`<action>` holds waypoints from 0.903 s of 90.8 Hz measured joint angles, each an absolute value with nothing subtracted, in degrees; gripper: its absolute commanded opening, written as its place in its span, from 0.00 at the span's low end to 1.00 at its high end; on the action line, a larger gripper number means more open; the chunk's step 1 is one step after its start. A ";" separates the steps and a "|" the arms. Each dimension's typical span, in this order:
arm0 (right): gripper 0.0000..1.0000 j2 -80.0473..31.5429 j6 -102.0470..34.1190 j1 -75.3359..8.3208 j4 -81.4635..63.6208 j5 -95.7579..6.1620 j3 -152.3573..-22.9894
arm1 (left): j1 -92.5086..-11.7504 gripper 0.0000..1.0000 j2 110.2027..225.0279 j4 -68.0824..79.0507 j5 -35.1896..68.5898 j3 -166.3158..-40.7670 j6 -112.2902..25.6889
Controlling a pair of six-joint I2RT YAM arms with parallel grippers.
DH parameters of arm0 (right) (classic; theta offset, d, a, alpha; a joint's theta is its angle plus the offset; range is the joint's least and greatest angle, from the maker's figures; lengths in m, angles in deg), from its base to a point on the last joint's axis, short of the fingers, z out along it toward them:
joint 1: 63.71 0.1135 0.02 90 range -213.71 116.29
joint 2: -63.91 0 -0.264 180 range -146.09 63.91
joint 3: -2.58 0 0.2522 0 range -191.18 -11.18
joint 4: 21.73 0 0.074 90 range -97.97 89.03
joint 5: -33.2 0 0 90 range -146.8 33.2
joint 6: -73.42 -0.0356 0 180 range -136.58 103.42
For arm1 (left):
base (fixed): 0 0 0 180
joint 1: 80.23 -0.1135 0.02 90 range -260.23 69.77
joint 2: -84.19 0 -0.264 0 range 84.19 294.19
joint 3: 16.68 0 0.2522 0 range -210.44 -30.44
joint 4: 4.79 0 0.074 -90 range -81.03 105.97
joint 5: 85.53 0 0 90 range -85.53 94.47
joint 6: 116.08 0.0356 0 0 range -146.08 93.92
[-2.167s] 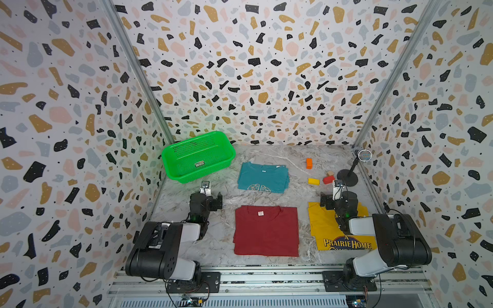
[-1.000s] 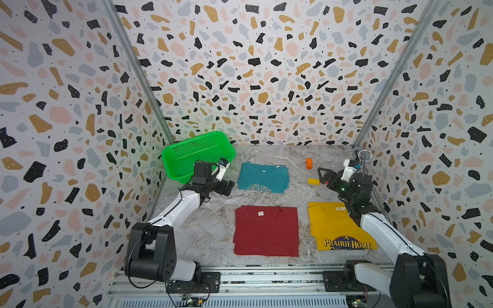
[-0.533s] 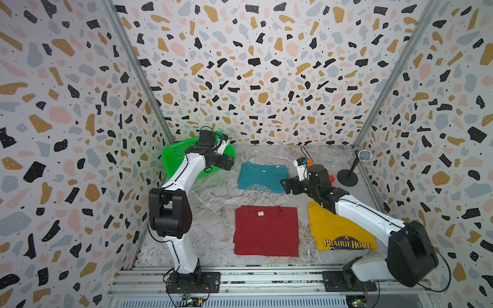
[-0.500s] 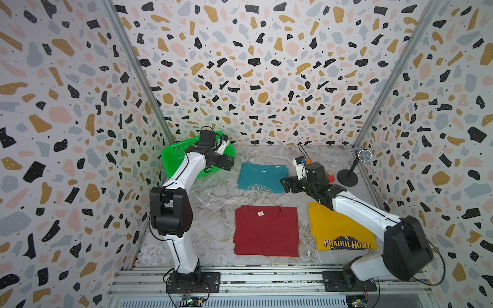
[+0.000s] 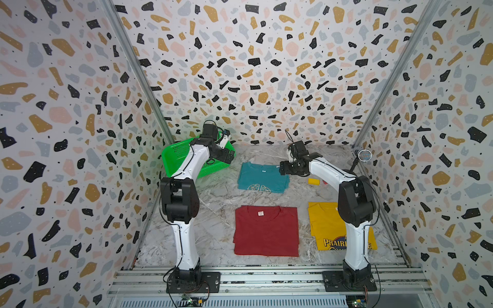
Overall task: Put the folded t-shirts into the basket
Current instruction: Adjust the bin at the center of the board, then adjust the T-shirt at the center of the board.
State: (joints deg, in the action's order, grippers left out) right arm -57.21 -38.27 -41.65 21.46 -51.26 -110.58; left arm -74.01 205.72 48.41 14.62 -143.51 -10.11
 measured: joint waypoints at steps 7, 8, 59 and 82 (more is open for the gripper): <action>0.76 -60.84 -38.73 -43.98 23.23 -49.22 -113.57 | -74.14 0.99 209.55 48.58 14.65 -148.30 -10.20; 0.76 -61.25 -38.71 -44.25 23.47 -49.03 -113.92 | -74.16 0.99 210.07 48.58 14.65 -148.93 -10.20; 0.53 -74.13 -40.37 -48.90 26.84 -29.73 -125.90 | -74.53 0.74 221.09 51.49 24.90 -153.31 -8.82; 0.28 -75.55 -40.85 -50.19 26.33 -24.66 -126.07 | -73.84 0.57 218.75 51.23 26.73 -147.75 -2.20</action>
